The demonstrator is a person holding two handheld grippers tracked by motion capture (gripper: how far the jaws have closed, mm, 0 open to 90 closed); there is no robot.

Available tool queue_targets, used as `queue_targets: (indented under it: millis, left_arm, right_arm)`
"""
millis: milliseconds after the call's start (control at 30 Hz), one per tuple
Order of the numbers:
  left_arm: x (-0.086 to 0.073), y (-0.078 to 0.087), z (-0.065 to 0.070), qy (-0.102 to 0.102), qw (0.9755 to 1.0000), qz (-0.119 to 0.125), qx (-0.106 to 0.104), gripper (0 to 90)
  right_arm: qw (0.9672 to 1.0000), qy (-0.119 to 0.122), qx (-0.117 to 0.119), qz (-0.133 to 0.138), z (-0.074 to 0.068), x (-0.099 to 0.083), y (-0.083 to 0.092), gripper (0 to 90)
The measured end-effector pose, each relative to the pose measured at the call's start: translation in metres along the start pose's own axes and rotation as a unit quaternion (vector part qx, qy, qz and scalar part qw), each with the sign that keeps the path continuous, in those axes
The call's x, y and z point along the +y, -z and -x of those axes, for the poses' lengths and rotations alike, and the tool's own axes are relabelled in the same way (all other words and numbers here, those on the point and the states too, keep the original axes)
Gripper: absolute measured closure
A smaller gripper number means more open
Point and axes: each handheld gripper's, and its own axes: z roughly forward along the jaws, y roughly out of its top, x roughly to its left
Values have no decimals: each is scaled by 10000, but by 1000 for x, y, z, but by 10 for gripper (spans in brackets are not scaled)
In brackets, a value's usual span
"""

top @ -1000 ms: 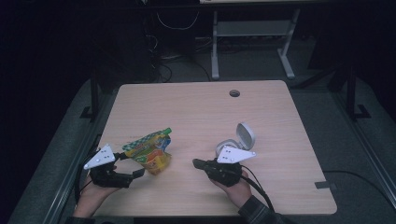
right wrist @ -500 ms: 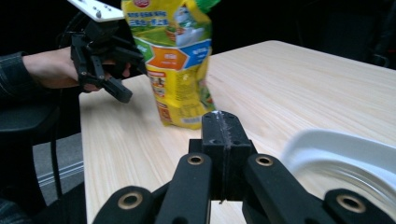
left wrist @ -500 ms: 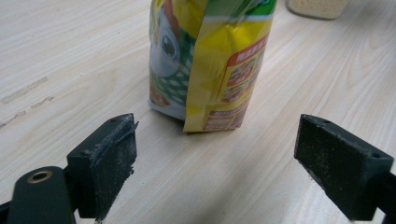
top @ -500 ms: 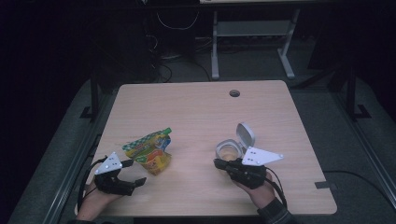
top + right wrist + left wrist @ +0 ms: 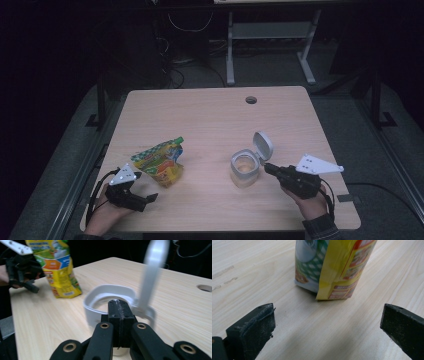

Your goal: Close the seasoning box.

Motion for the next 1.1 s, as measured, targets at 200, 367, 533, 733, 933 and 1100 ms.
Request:
queue_targets:
  millis: [200,367,533,733,933,1100]
  left_arm:
    - [-1,-1,-2,37,10000,-76,-16,0]
    - [-2,-3,-2,75,9999,-95,-7,0]
    - [-2,-2,-3,62,10000,-56,10,0]
    - [-2,-2,-4,116,9999,-9,4,0]
    - [-2,-2,-4,59,10000,-46,-19,0]
    - [-2,-3,-4,51,10000,-40,-29,0]
  right_arm:
    - [9995,-157,-278,69,20,-3,8,898]
    - [9987,-249,-417,133,32,-1,4,898]
    - [9985,-291,-404,218,37,5,-6,898]
    - [9988,-253,-293,287,33,11,-12,898]
    - [9990,-226,-203,325,28,13,-15,898]
    - [9993,-180,-68,329,23,15,-18,898]
